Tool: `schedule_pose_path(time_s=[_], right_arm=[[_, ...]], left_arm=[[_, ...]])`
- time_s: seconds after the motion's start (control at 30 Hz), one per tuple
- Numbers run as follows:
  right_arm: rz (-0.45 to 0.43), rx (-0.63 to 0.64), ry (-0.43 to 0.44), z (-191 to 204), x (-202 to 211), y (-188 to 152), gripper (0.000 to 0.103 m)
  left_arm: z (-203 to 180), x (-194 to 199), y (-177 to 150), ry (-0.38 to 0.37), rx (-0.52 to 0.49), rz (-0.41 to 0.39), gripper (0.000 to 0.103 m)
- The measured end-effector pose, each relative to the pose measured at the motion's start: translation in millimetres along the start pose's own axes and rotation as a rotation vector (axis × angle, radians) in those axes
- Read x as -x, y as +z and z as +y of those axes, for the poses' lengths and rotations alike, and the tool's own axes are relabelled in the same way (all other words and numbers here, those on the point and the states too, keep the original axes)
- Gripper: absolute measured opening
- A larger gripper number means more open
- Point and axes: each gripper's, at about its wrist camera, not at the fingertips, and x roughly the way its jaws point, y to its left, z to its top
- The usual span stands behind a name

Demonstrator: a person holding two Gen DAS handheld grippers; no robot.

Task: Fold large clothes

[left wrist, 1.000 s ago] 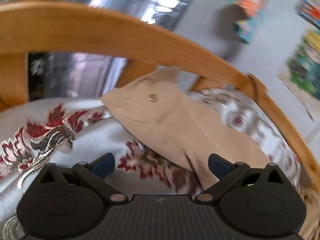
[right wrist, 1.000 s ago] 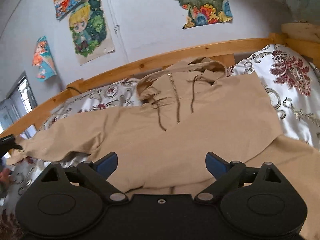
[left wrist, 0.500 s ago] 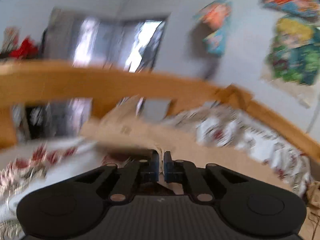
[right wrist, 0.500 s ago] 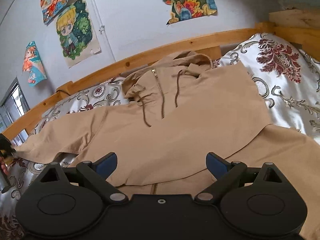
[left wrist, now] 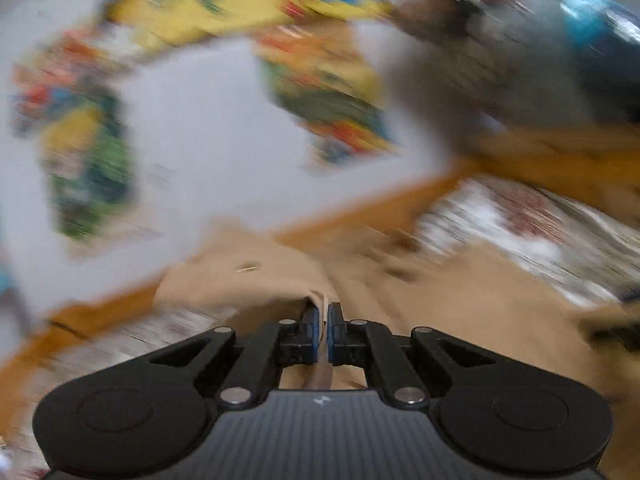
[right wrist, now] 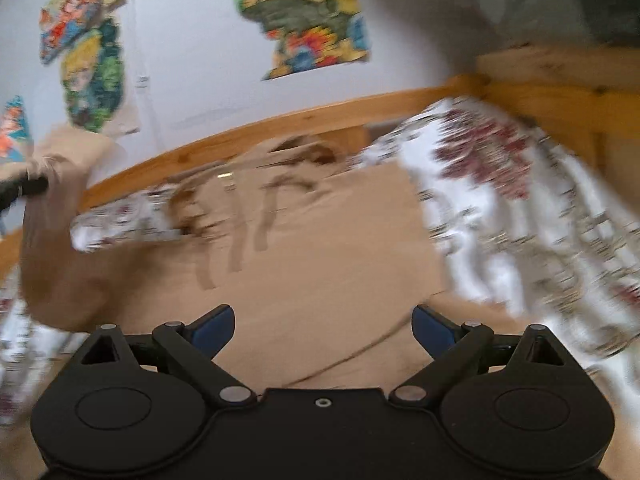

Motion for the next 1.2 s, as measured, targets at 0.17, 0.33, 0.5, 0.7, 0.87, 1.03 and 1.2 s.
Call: schedule_pose_path(time_s=[0.17, 0.33, 0.5, 0.7, 0.87, 1.03, 1.2], right_arm=[[0.021, -0.060, -0.078, -34, -9, -1, 0.095], [0.045, -0.121, -0.030, -42, -15, -5, 0.095], [0.088, -0.100, 0.068, -20, -22, -15, 0.095], [0.144, -0.053, 0.183, 18, -35, -19, 0.095], [0.222, -0.062, 0.240, 58, -55, -14, 0.095], [0.330, 0.057, 0.227, 123, -104, -12, 0.068], [0.260, 0.088, 0.227, 134, -95, -18, 0.009]], left_arm=[[-38, -35, -39, -0.363, 0.067, 0.216, 0.012], [-47, -11, -66, -0.457, 0.028, 0.243, 0.061], [-21, 2, -67, -0.358, 0.087, 0.270, 0.075], [34, -9, -84, -0.058, 0.184, 0.347, 0.095], [79, -40, -103, 0.135, 0.251, 0.439, 0.100], [111, -74, -112, 0.202, 0.322, 0.454, 0.100], [120, -106, -116, 0.249, 0.349, 0.494, 0.100]])
